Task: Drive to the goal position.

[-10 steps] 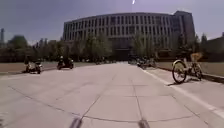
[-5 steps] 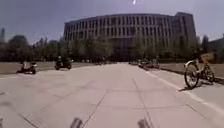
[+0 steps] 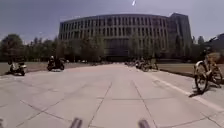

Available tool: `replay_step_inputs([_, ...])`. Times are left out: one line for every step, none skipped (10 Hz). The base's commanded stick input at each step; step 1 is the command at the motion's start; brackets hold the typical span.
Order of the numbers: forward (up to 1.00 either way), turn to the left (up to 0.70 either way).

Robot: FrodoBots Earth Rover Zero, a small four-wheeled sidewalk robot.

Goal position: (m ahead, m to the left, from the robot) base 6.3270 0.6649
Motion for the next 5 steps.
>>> replay_step_inputs([1.0, 0.0])
replay_step_inputs([1.0, 0.0])
replay_step_inputs([1.0, 0.0])
replay_step_inputs([1.0, 0.0])
replay_step_inputs([1.0, 0.0])
